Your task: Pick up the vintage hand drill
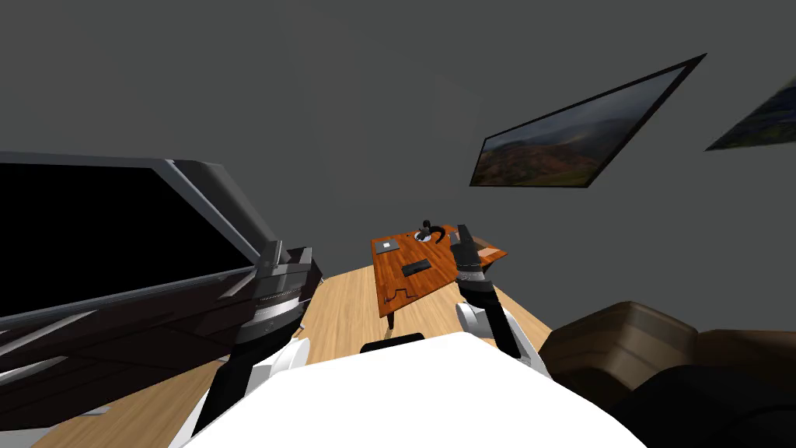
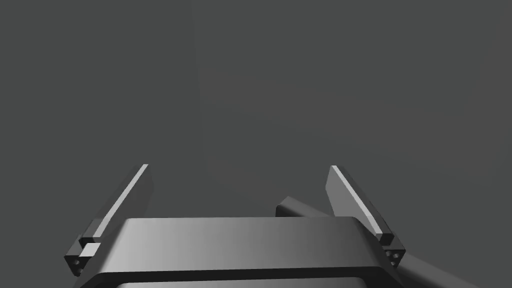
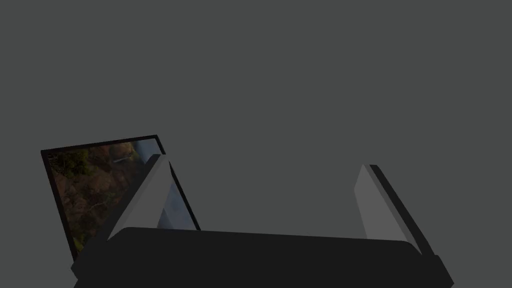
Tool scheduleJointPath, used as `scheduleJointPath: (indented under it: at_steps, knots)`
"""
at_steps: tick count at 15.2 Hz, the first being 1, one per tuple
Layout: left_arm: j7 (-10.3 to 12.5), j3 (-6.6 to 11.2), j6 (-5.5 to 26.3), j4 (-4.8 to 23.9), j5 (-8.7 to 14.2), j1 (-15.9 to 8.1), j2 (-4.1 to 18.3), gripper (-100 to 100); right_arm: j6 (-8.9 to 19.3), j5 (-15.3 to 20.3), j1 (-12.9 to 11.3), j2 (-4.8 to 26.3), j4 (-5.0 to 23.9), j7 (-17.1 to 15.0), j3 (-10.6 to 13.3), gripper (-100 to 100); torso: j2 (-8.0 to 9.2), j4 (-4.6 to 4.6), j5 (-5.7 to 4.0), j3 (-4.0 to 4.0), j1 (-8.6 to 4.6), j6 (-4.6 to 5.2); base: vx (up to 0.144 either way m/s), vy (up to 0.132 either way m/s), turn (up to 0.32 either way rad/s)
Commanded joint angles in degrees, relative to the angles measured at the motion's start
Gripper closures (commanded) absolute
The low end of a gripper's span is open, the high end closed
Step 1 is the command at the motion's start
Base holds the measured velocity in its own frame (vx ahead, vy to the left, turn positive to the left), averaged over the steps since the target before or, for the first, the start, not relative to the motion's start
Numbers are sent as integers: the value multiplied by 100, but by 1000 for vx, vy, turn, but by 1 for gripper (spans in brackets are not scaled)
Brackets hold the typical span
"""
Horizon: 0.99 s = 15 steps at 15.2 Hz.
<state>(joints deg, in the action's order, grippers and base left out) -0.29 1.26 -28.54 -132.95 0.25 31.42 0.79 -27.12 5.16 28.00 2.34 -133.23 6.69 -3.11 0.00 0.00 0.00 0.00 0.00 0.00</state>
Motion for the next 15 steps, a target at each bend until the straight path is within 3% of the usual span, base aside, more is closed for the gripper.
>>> scheduleJointPath:
  at_steps: [1,6,8,15]
  knots:
    - [0,0,0,0,0,0,0,0,34,166,0,258,132,60,60,-100,0,0,0,0,0,0,-13,40,42]
    - [0,-2,0,0,0,-1,-1,0,117,572,1,608,455,209,207,-100,12,2,11,6,56,-2,-29,112,50]
    - [0,-2,0,0,0,-1,-1,0,195,890,3,854,760,351,346,-100,13,2,13,7,61,-2,-27,147,82]
    - [0,-2,0,0,0,-1,-1,0,340,1681,7,1237,1328,616,607,-100,4,1,13,2,62,-2,-17,141,62]
